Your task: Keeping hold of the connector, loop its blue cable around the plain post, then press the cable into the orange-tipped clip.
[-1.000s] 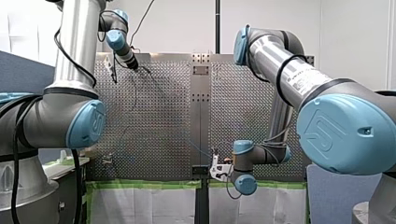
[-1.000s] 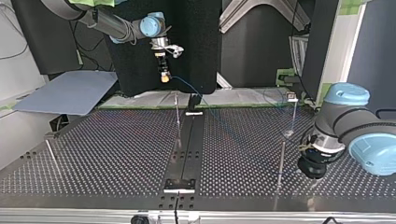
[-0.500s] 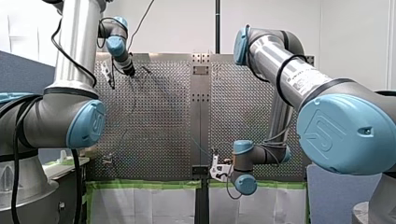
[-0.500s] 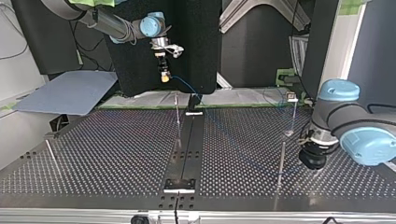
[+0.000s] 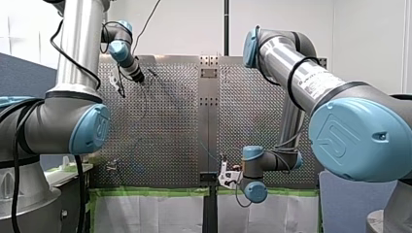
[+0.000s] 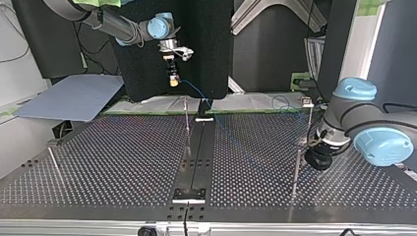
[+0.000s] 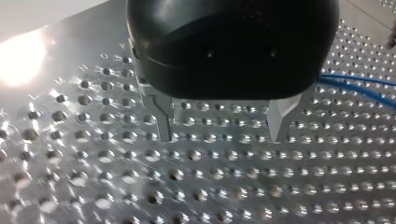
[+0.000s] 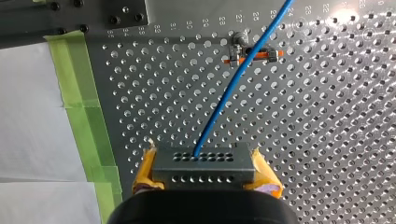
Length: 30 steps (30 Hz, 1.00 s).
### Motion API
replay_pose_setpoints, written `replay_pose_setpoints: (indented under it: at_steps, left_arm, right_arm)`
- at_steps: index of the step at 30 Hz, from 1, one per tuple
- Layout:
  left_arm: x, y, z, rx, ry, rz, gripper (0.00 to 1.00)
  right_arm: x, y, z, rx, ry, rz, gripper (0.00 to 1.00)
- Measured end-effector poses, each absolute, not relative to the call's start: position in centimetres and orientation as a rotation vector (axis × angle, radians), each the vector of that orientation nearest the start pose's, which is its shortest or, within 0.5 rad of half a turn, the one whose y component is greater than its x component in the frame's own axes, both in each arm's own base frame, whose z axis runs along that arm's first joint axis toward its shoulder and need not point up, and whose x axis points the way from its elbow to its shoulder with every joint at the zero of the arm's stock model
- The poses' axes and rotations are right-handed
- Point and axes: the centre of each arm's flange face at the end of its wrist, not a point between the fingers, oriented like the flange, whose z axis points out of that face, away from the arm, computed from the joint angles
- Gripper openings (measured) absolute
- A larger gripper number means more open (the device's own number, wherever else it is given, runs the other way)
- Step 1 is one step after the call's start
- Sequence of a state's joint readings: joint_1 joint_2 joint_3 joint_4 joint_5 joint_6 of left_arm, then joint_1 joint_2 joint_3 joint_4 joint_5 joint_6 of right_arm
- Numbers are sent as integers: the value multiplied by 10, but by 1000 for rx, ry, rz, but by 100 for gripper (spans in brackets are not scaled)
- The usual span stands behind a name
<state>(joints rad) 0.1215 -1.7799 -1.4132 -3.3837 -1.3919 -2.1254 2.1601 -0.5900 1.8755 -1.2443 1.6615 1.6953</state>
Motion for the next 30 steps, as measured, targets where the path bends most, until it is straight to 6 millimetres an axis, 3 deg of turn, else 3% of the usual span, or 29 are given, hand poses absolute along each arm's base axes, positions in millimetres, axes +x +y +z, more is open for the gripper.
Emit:
replay_pose_setpoints:
  at_steps: [11, 21, 30]
  left_arm:
    - [542, -86, 440, -541, 1734, -599, 100]
    - [530, -101, 415, -547, 1727, -756, 100]
    - [507, -108, 417, -558, 1663, -853, 100]
  right_arm:
    - [414, -395, -81, 1569, -1066, 1622, 0]
    - [414, -395, -81, 1571, -1066, 1621, 0]
    - [415, -394, -81, 1575, -1066, 1621, 0]
